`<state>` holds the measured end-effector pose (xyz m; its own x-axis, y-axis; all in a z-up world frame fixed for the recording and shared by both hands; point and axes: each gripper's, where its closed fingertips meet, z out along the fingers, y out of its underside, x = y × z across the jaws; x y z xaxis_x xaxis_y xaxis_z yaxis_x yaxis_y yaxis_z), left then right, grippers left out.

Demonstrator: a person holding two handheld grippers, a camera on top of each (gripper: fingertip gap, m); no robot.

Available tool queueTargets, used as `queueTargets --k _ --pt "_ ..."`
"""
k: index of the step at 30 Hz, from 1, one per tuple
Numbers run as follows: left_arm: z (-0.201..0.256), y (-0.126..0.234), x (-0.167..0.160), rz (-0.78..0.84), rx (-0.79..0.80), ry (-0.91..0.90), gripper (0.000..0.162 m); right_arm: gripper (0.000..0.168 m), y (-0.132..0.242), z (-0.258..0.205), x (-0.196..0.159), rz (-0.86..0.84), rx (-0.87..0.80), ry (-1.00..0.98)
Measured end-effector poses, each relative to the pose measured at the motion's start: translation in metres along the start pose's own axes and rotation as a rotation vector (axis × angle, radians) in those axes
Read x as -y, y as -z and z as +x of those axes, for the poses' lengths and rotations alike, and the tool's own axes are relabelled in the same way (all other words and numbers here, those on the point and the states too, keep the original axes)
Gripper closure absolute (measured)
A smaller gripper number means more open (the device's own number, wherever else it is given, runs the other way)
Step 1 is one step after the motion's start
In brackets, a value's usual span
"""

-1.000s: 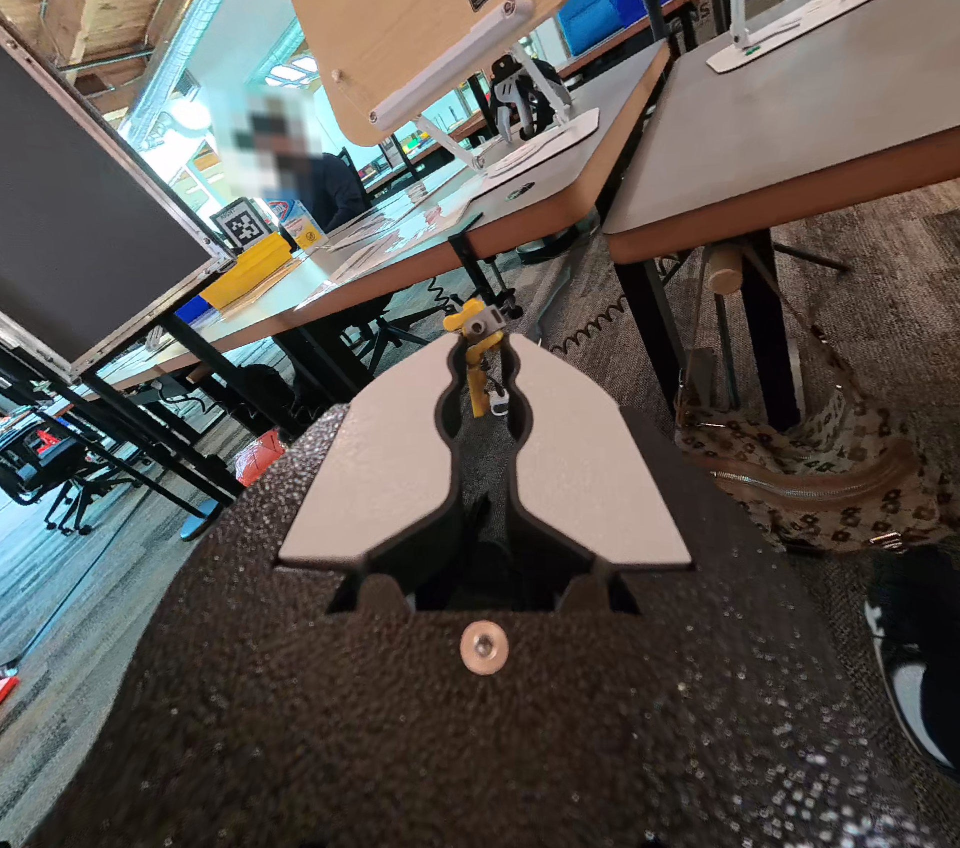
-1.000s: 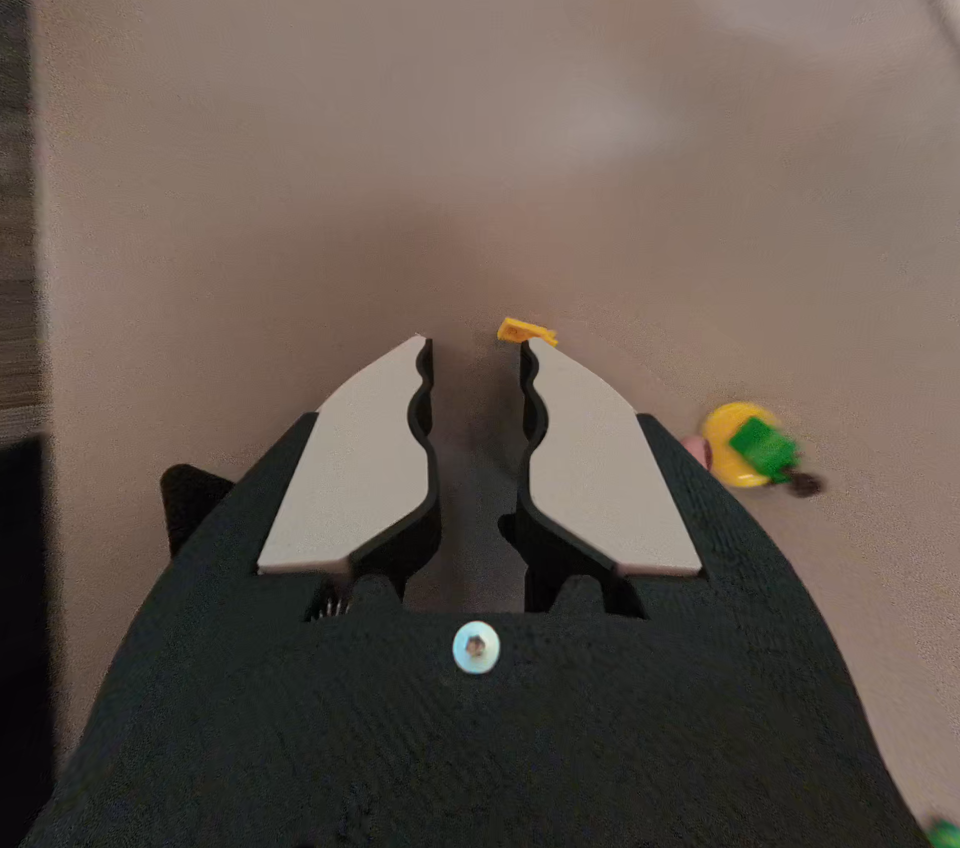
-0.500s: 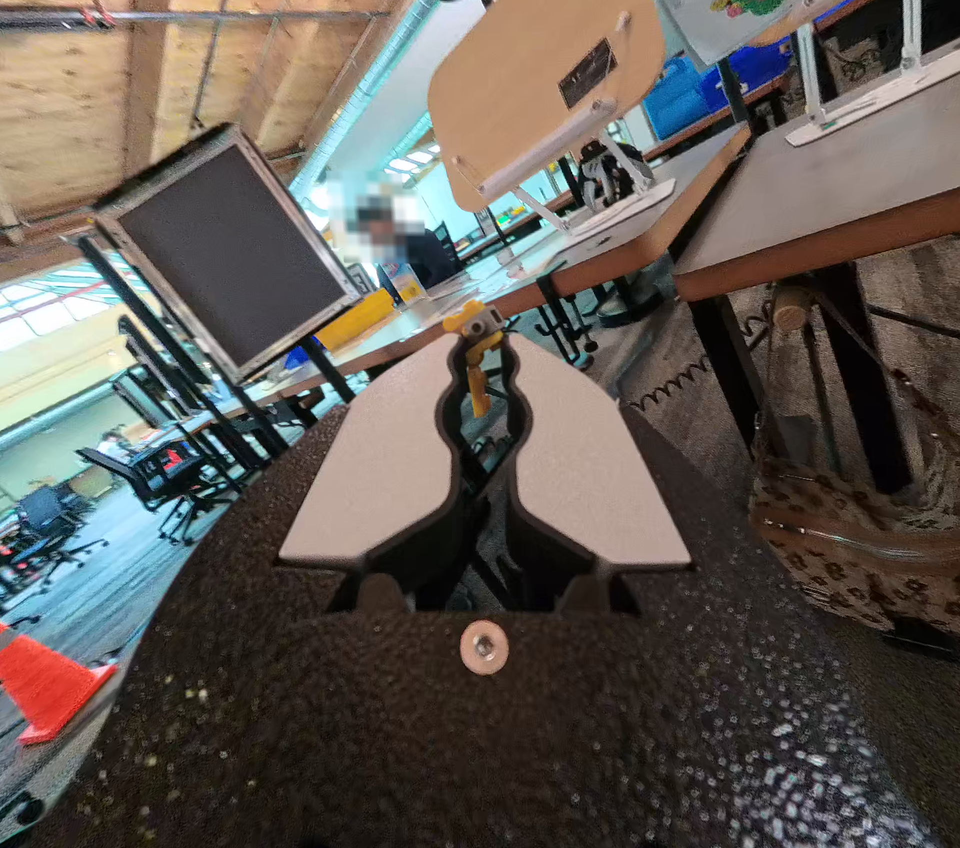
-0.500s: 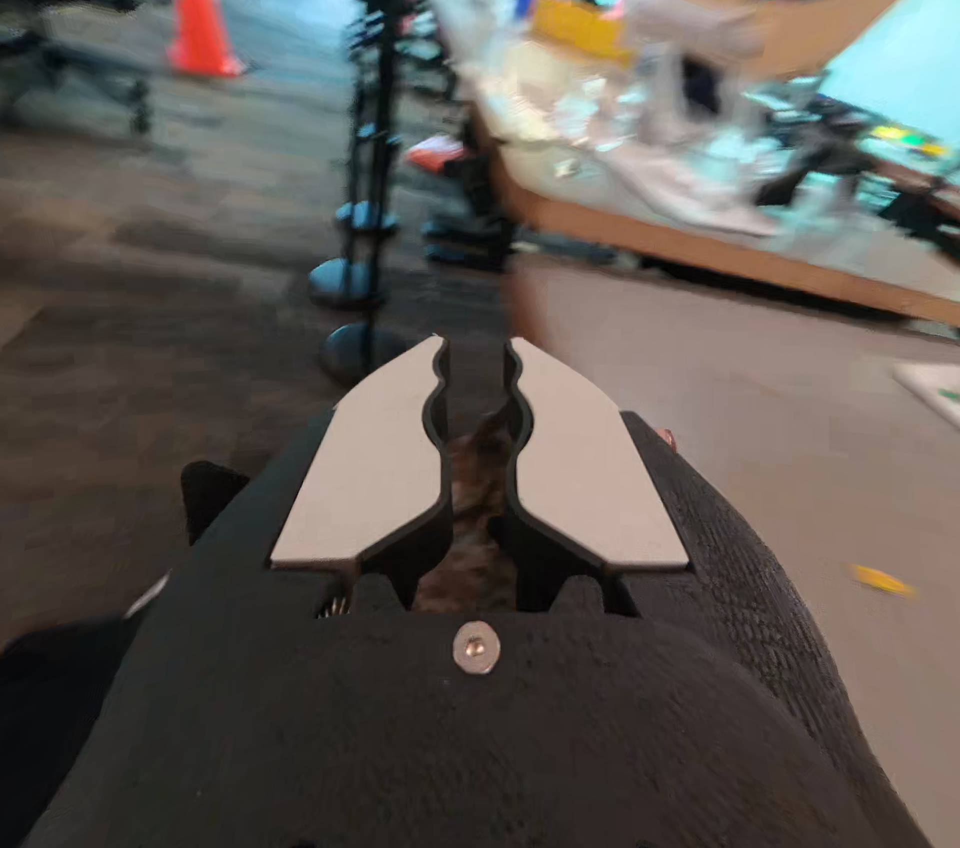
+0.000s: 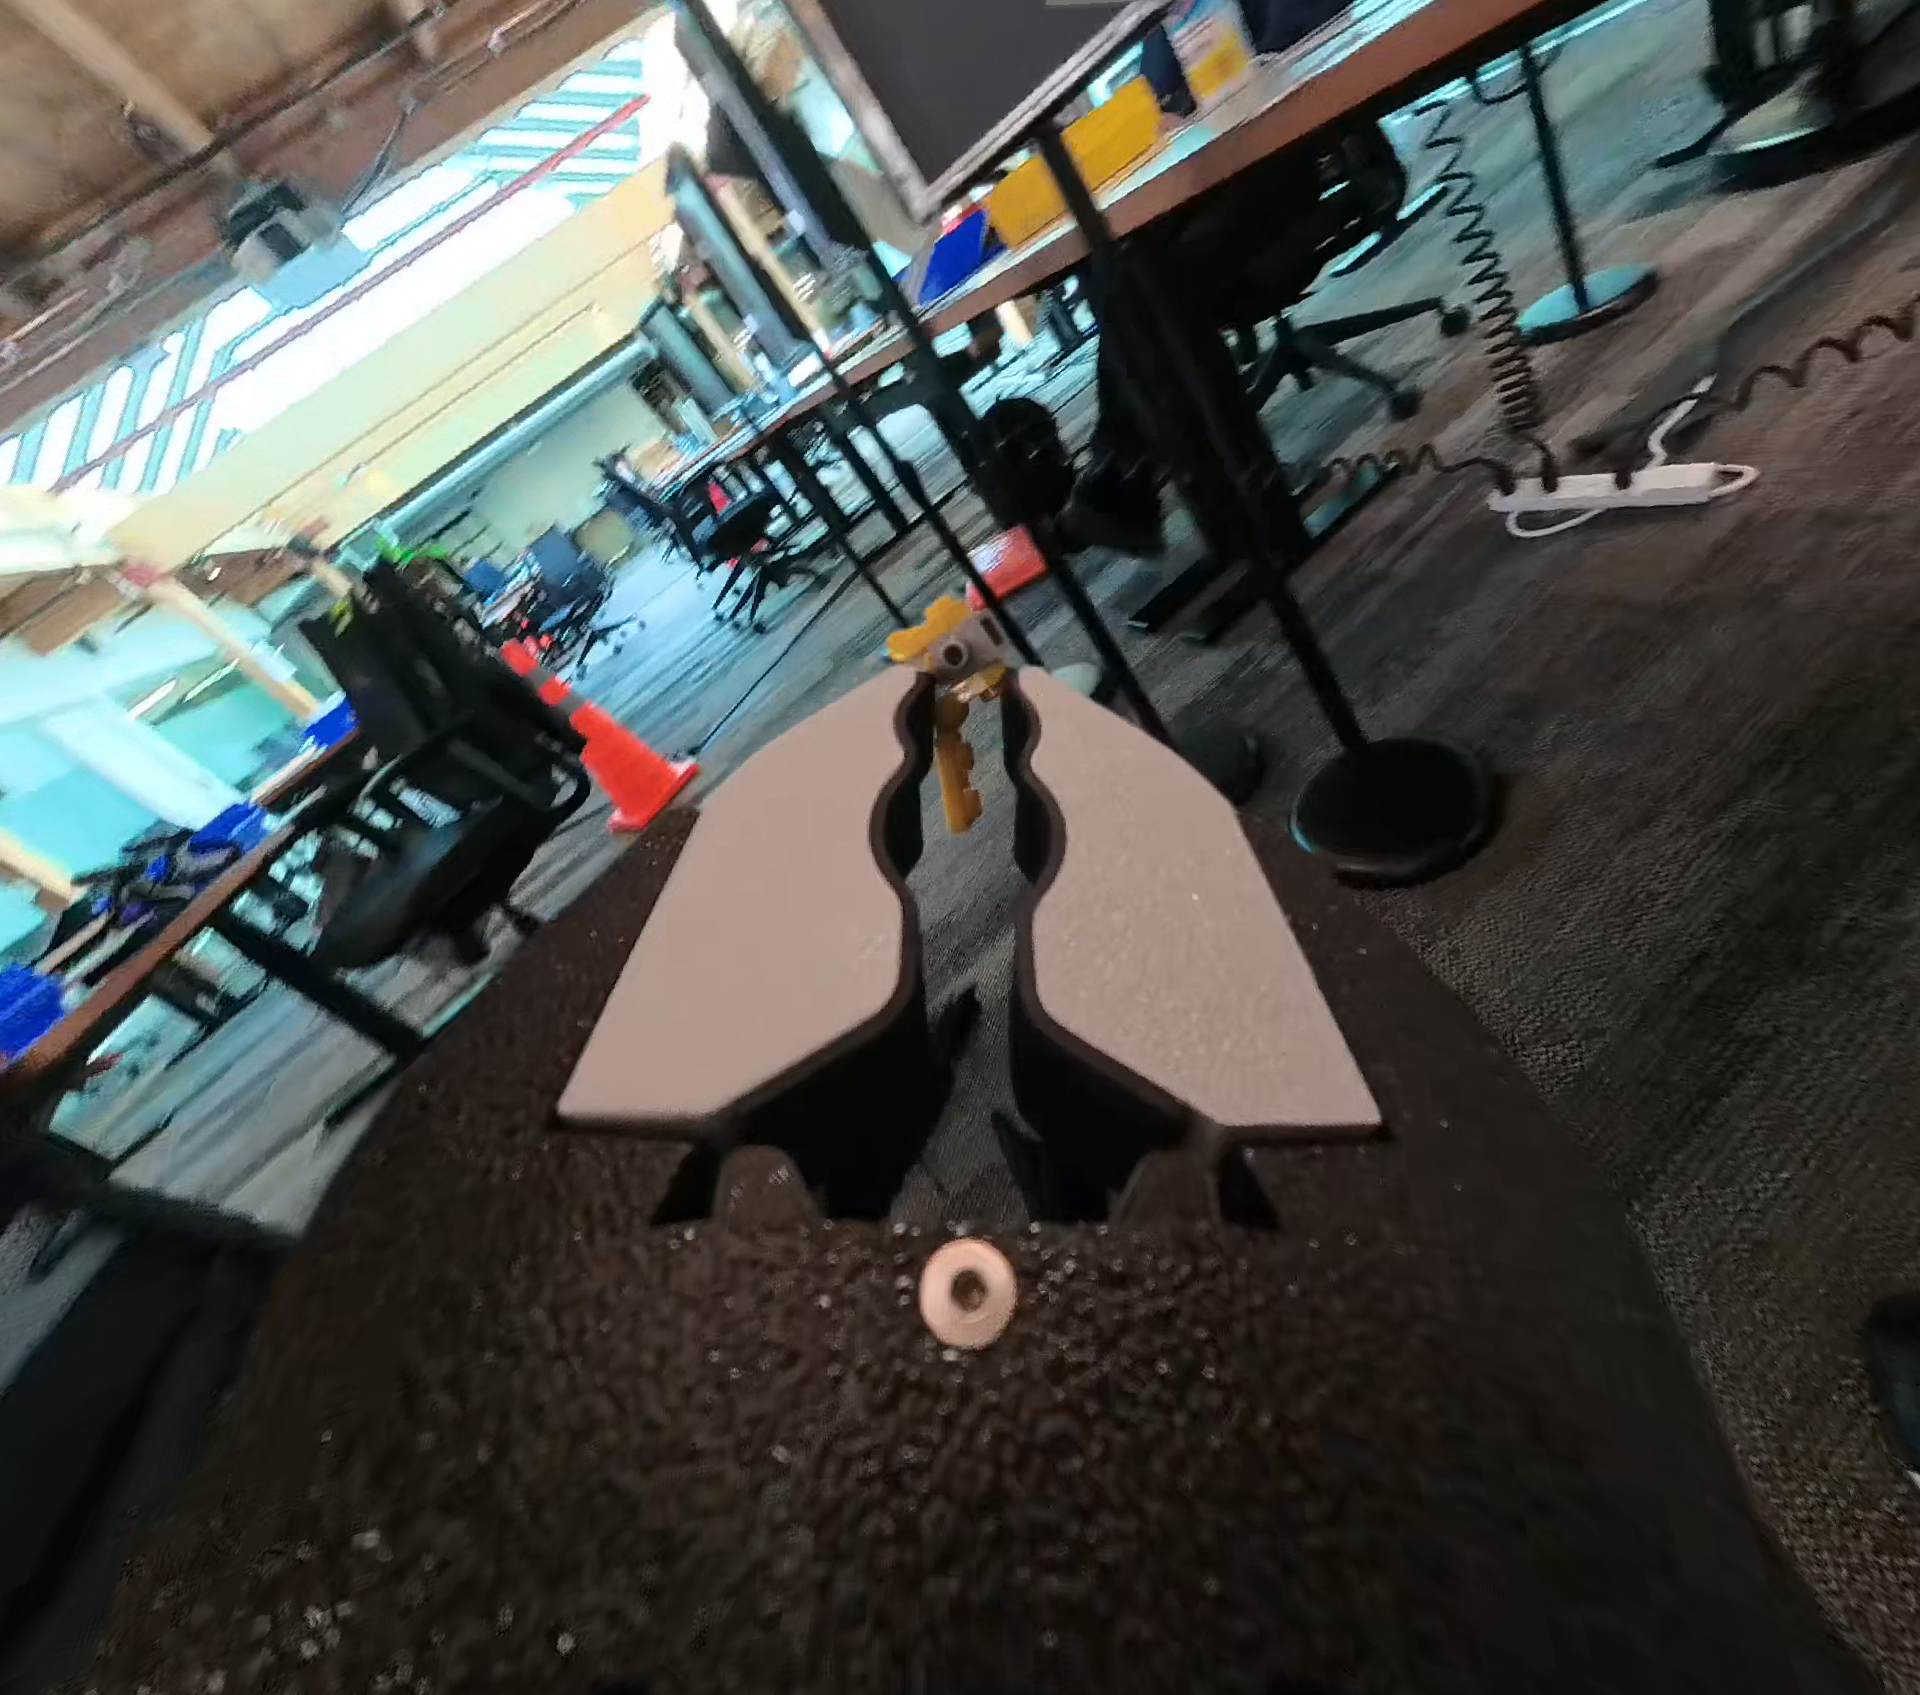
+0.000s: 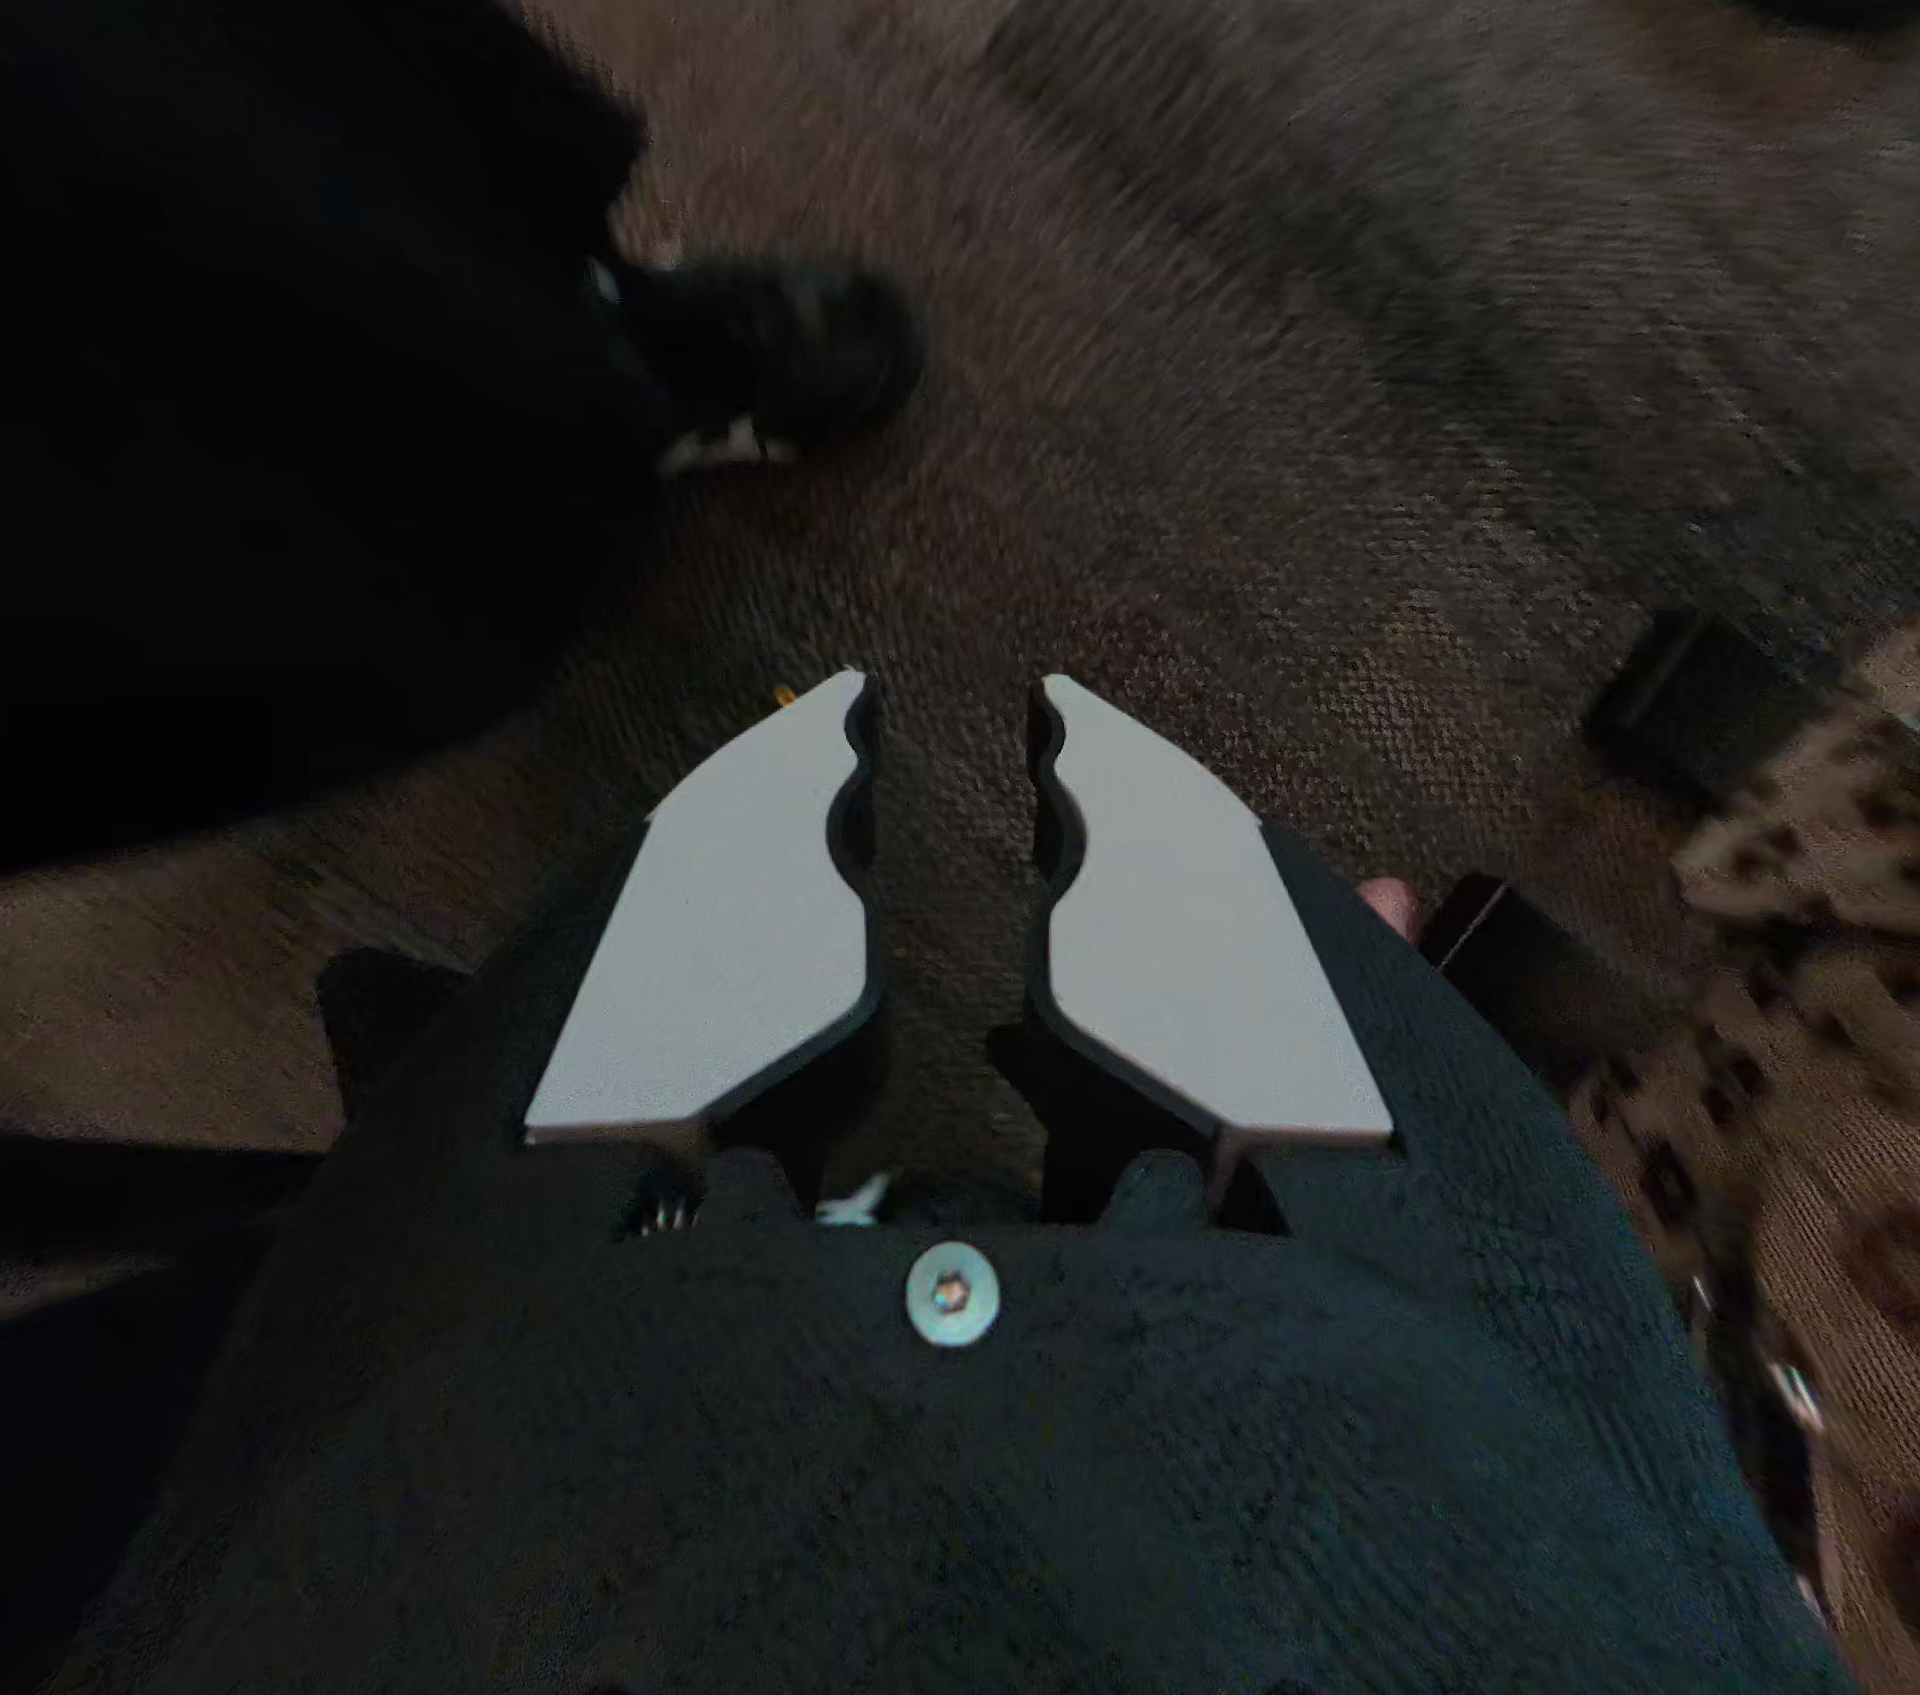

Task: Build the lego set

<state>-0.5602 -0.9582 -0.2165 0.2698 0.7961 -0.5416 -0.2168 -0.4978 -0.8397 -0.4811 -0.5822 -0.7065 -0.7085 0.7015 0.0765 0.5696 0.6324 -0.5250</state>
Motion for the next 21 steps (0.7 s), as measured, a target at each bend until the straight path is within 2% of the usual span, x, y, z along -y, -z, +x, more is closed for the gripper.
queueTargets --k 5,11,15,19,21 --pt "-0.023 0.024 -0.020 -0.074 0.061 -0.002 0.149 0.130 -0.086 -0.041 -0.064 -0.159 0.199 0.067" --pt "-0.004 0.027 -0.067 -0.211 -0.058 0.048 0.149 0.141 -0.170 -0.064 -0.109 -0.228 0.155 0.189" --pt "-0.003 0.026 -0.080 -0.226 -0.086 0.201 0.149 0.138 -0.196 -0.060 -0.111 -0.205 0.123 0.141" --pt "0.006 0.026 -0.096 -0.292 -0.123 0.106 0.149 0.125 -0.206 -0.065 -0.110 -0.156 0.160 0.226" --pt "0.007 0.027 -0.100 -0.305 -0.123 0.103 0.150 0.125 -0.211 -0.066 -0.115 -0.165 0.156 0.293"
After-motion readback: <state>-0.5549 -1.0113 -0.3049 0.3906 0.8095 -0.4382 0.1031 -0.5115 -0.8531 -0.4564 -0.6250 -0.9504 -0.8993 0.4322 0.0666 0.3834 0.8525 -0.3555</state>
